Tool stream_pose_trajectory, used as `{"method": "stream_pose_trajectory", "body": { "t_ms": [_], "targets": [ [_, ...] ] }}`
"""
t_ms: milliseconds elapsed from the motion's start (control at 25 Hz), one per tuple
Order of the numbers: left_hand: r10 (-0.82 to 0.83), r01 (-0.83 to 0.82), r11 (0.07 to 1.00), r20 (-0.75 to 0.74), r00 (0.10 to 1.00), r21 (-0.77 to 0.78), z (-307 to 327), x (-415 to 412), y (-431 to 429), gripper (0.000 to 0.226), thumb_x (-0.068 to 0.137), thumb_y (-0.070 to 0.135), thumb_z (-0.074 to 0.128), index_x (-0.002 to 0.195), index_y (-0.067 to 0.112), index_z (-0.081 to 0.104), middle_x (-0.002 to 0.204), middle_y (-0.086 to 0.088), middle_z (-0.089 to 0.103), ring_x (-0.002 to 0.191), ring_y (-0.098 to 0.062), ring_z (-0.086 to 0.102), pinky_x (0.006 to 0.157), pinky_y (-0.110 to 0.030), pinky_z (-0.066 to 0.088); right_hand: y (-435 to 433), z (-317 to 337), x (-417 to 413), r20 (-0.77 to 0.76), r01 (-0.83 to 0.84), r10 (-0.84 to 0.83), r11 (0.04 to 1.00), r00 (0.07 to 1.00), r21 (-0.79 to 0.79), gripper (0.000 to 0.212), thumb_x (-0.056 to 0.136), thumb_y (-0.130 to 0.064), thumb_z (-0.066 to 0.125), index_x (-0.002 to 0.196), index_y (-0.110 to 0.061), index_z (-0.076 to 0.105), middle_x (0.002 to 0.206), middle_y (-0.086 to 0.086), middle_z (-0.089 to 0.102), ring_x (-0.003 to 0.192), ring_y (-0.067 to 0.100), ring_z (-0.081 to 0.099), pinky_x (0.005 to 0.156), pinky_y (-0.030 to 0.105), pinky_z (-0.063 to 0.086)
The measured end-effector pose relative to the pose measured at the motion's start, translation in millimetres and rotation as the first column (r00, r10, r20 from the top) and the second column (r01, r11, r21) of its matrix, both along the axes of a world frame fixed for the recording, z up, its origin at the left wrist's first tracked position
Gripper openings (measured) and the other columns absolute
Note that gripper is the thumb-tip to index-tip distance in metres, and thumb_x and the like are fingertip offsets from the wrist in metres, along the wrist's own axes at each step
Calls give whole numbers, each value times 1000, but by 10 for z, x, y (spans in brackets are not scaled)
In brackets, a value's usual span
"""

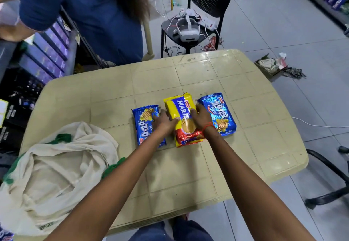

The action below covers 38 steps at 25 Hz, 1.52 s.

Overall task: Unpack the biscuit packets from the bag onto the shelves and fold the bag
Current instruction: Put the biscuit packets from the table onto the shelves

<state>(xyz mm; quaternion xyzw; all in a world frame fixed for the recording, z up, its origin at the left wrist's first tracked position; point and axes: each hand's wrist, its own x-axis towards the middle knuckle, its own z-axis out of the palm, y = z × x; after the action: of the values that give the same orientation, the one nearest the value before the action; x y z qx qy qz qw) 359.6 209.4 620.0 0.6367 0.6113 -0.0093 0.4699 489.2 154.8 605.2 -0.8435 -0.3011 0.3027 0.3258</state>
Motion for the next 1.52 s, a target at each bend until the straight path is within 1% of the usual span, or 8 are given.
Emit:
{"method": "stream_pose_trajectory", "body": {
  "t_ms": [120,200,320,560,760,920,1160,1520],
  "targets": [
    [-6,-97,883,217,976,459,72,303,-238,41,85,21,63,124,12,52,123,-16,54,104,-26,56,85,-35,47,-101,-28,334,73,191,-194,980,978,52,39,94,-22,50,125,1,52,130,22,56,122,36,50,101,39,39],
    [-96,-56,940,417,904,336,72,642,-427,29,84,8,60,113,6,60,109,-17,64,93,-24,62,82,-33,50,-183,-105,655,185,207,-198,978,962,-26,41,90,-19,55,124,4,52,130,25,54,123,37,48,103,40,36],
    [-197,216,976,331,923,-18,-36,1193,-581,55,86,6,57,138,2,41,136,-20,52,124,-32,52,102,-40,46,-316,-282,1008,186,173,-134,961,973,-214,46,88,-20,59,123,6,49,130,29,51,123,40,46,102,41,36],
    [212,-55,885,294,932,-462,-220,1588,-521,49,87,-1,53,135,-3,42,134,-24,54,114,-30,59,98,-40,48,-500,-419,1119,-77,149,-167,970,983,-192,44,87,-15,58,127,2,48,129,26,55,117,39,55,98,46,46],
    [218,-75,946,451,865,-314,236,1583,-399,53,83,-1,55,134,2,46,130,-21,59,113,-33,61,98,-43,52,-448,-5,1130,-160,264,-249,961,955,80,42,88,-8,59,126,5,48,127,27,56,115,40,56,98,56,46],
    [216,-187,976,552,806,-109,659,1046,-68,42,86,7,51,128,8,51,125,-16,61,107,-32,63,89,-44,56,-37,536,789,-85,146,-130,965,988,219,42,86,-14,64,122,3,52,124,24,60,113,36,58,97,49,49],
    [298,-371,927,496,816,54,552,-300,158,42,83,-5,48,122,6,56,116,-16,65,98,-28,64,87,-44,54,390,609,-399,56,-205,202,978,978,50,42,85,-24,65,118,1,54,123,24,62,114,37,57,90,40,45],
    [338,-310,941,352,873,-135,-173,-1048,101,52,80,-16,47,128,4,52,124,-22,63,107,-34,64,94,-49,53,280,-79,-1284,31,-281,288,950,957,-138,45,89,-6,50,132,2,38,134,22,49,119,37,53,98,41,48]
  ]
}}
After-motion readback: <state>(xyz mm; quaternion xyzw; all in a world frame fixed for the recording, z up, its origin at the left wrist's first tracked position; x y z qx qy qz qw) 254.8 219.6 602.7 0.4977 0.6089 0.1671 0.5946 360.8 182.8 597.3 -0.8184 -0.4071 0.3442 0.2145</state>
